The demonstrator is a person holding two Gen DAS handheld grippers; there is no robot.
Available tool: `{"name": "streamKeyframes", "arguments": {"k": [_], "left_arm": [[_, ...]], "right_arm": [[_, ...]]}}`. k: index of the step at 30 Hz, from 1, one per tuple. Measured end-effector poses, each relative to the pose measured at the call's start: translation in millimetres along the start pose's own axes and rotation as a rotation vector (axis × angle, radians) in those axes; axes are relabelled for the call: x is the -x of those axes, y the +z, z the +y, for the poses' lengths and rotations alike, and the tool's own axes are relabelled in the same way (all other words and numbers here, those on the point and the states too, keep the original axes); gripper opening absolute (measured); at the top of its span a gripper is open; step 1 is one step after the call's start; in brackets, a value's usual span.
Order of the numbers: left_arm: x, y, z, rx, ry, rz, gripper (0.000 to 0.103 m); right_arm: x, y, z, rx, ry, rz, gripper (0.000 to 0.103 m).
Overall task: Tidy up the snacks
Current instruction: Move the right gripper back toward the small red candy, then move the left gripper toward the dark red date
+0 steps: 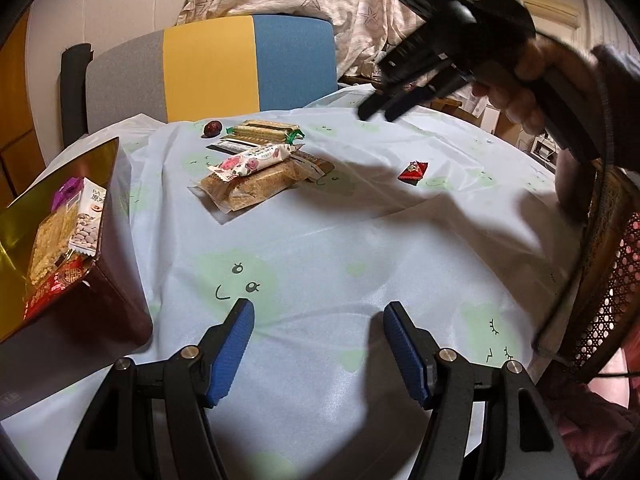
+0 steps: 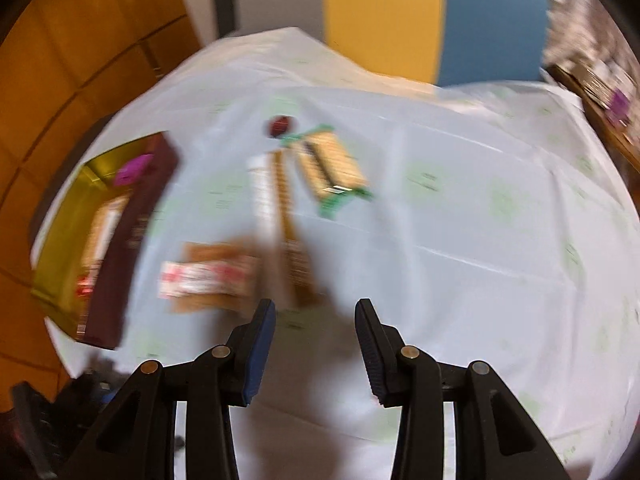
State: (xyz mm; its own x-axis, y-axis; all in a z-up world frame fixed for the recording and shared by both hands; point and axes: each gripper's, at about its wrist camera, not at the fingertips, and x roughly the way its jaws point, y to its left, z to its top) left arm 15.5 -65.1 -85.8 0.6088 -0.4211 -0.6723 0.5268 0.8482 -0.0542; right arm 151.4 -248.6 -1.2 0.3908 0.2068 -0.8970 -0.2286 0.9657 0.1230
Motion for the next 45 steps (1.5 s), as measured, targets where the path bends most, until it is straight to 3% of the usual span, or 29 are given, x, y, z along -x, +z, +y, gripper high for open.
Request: {"name": "streamKeyframes", "arguments": {"k": [4, 8, 18, 26, 37, 45], "left_arm": [[-0.9, 0.4, -0.6, -0.001, 0.006, 0.004, 0.068], [-1.5, 1.1, -0.8, -0.001, 0.009, 0.011, 0.068], [-4.3, 7.5, -0.5, 0.015, 0.021, 0.054, 0.068], [-8.4, 25.7, 1.9, 0.078, 0.018, 0.153, 0.069], [0.1, 74.5, -11.6, 0.031, 0.000, 0.126, 0.069], [-13.3, 133.9, 27.9, 0.166, 0.021, 0.153, 0.068]], "right_arm": [[-4.2, -7.5, -41.7, -0.102, -0.049, 0.001, 0.042], [-18.3, -16.5, -62.0, -0.176, -0.028, 0.025, 0.042], [-39.5, -20.4, -63.7, -0.161, -0.078, 0.118, 0.042], [-49.6, -21.2, -60.5, -0.138, -0.111, 0.178, 0.042], [-52.0, -21.2, -58.2, -0.101, -0.131, 0.186, 0.042], [-47.4, -19.8, -56.3, -0.093, -0.136, 0.160, 0.042]]}}
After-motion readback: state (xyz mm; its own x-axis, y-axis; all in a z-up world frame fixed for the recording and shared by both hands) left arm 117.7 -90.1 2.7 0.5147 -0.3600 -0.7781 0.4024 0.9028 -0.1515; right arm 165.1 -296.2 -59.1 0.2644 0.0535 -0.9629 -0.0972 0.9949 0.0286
